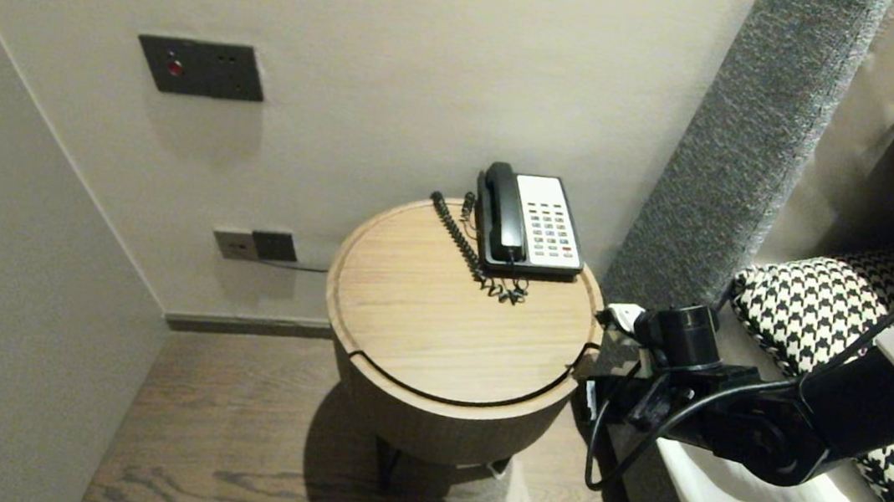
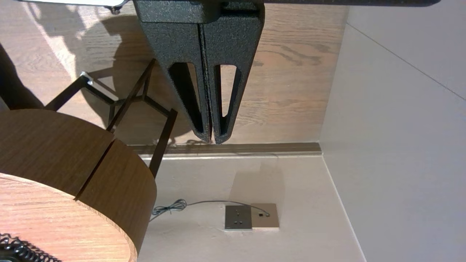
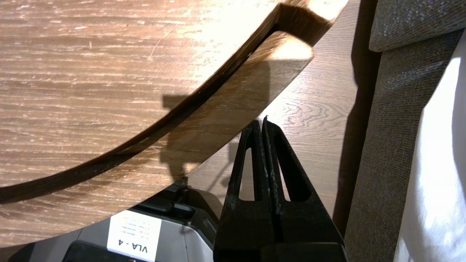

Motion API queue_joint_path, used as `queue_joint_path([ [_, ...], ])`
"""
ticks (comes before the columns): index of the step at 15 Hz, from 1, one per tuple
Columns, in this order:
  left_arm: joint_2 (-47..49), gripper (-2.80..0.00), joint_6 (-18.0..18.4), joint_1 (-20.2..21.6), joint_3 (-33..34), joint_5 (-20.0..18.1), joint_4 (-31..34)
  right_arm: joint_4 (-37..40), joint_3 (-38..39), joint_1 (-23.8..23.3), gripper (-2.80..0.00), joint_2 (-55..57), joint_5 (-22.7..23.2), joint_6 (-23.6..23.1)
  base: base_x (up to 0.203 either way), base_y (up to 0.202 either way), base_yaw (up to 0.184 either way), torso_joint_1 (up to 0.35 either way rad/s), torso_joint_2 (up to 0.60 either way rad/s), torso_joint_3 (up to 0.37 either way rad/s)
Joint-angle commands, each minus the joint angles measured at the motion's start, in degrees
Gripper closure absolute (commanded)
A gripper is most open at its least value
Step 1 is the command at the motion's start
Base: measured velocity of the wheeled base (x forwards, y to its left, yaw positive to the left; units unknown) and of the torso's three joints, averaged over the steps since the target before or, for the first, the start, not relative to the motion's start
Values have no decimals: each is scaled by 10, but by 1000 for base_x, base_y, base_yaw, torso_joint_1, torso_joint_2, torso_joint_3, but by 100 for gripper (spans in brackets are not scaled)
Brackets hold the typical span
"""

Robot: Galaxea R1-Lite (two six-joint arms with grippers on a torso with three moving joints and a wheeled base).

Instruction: Close the nightstand drawer

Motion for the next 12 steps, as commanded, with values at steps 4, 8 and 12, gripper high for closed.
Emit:
queue_joint_path([
  [4,0,0,0,0,0,1,-1,-4,-1,-4,0,-6,-5,1,0,0,0,0,0,0],
  [8,0,0,0,0,0,1,-1,-4,-4,-2,0,-11,-6,2,0,0,0,0,0,0],
  [12,0,0,0,0,0,1,-1,-4,17,-2,0,-34,-6,2,0,0,0,0,0,0],
])
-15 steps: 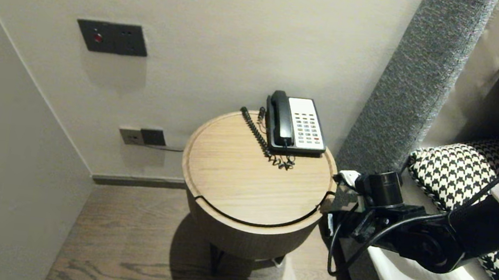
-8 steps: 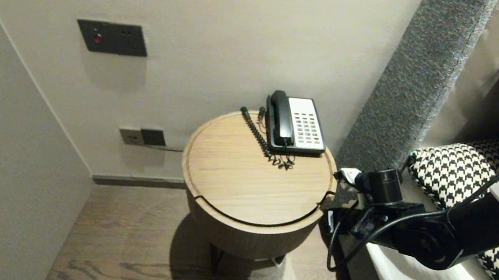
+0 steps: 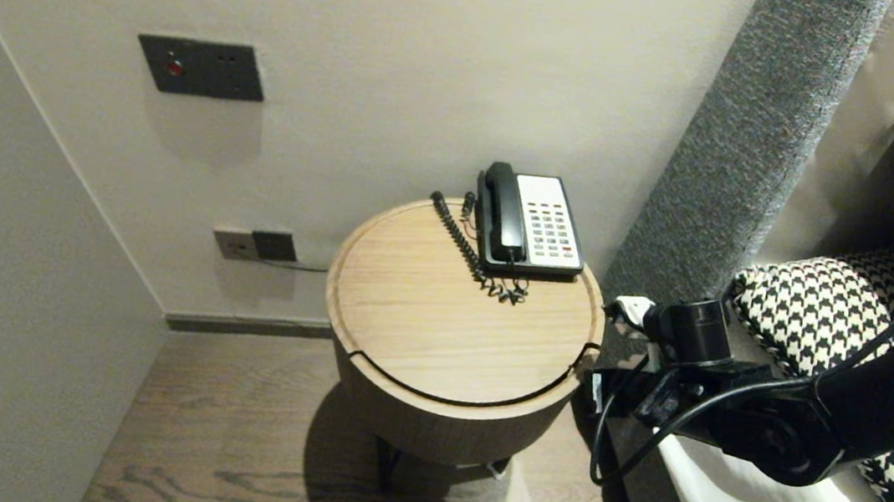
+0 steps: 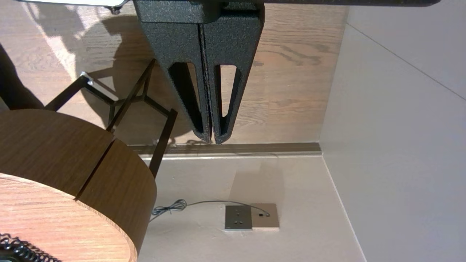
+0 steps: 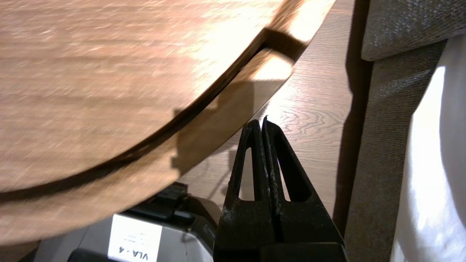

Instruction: Close the nightstand drawer, then open the nightstand drawer

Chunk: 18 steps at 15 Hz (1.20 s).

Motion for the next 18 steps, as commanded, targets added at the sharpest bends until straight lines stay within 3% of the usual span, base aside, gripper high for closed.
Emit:
queue_joint_path([
  [1,0,0,0,1,0,1,0,1,25,0,0,-23,0,0,0,0,0,0,0,0],
  [10,0,0,0,1,0,1,0,1,156,-5,0,-157,0,0,0,0,0,0,0,0],
  [14,0,0,0,0,0,1,0,17,188,-84,0,-277,1,-6,0,0,0,0,0,0],
  [18,0,0,0,1,0,1,0,112,185,-191,0,-413,45,-16,0,0,0,0,0,0],
])
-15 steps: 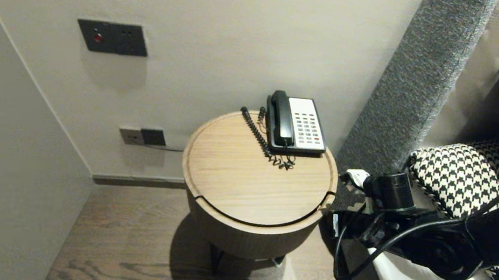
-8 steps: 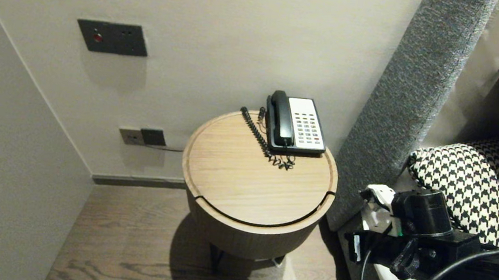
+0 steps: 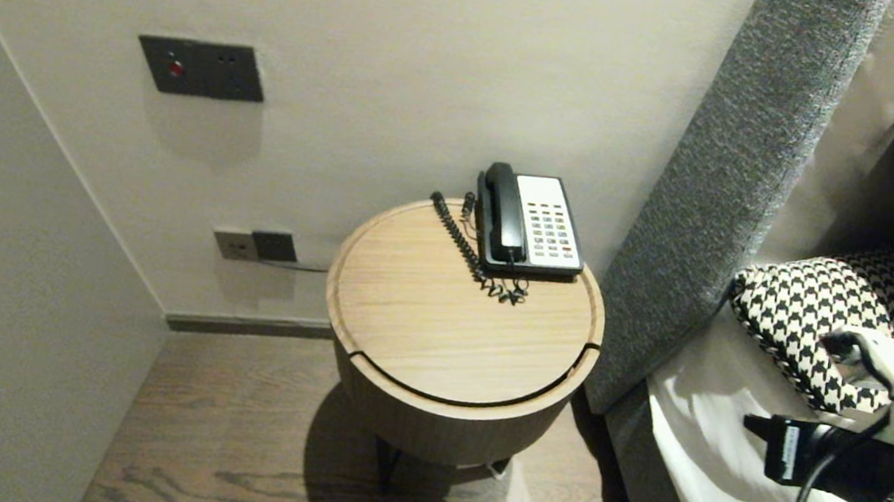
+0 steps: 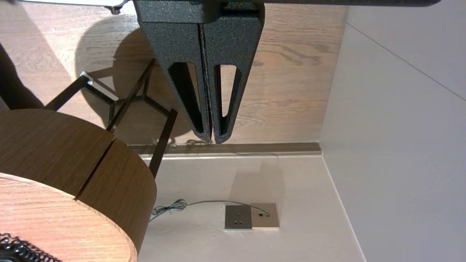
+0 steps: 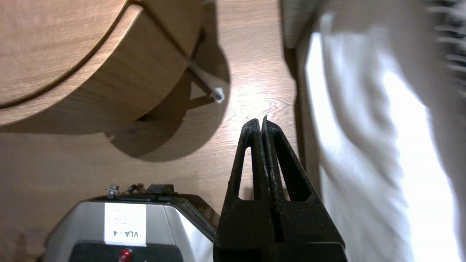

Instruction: Open the nightstand drawer

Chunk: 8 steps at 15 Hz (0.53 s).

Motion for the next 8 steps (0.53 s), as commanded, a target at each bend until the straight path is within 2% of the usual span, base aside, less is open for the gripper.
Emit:
queue_joint_path([
  [1,0,0,0,1,0,0,0,40,-10,-52,0,-103,18,-1,0,0,0,0,0,0],
  [4,0,0,0,0,0,0,0,63,-1,-101,0,-185,41,-17,0,0,0,0,0,0],
  [8,0,0,0,1,0,0,1,77,82,-142,0,-320,90,-41,0,0,0,0,0,0],
])
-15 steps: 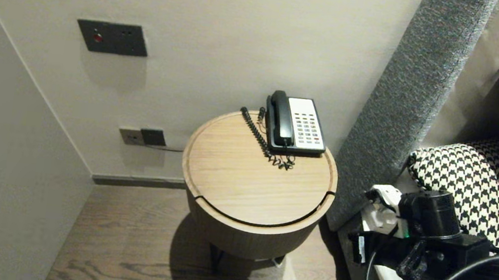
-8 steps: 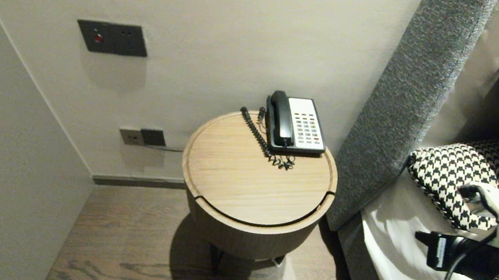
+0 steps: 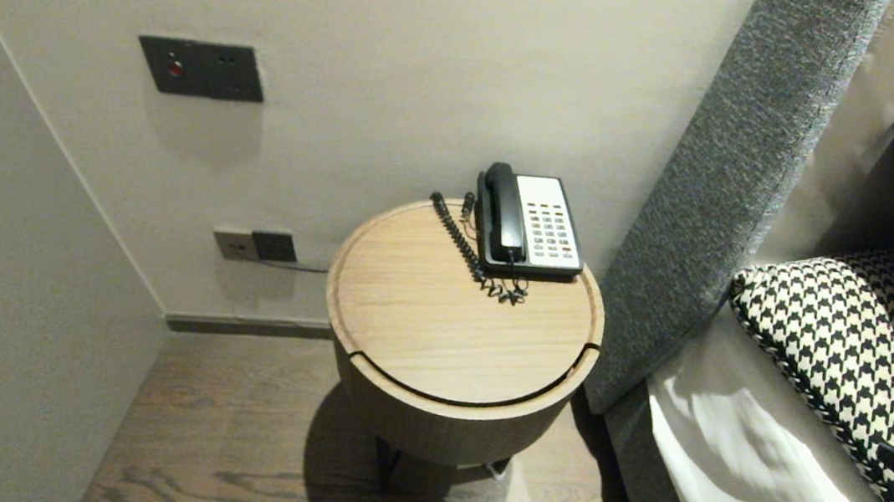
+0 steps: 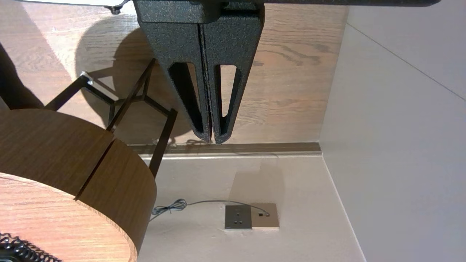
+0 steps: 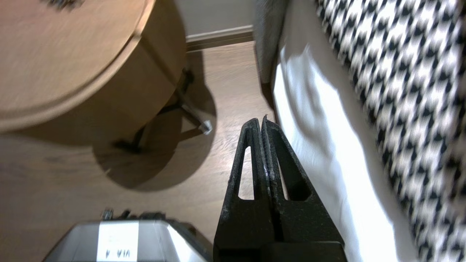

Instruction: Open the nightstand drawer

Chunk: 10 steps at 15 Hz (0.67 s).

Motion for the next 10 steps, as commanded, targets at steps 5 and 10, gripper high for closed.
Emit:
queue_joint_path([
  [5,0,0,0,1,0,0,-1,16,185,-17,0,-254,29,-34,0,0,0,0,0,0],
  [10,0,0,0,0,0,0,-1,44,231,15,0,-370,27,-53,0,0,0,0,0,0],
])
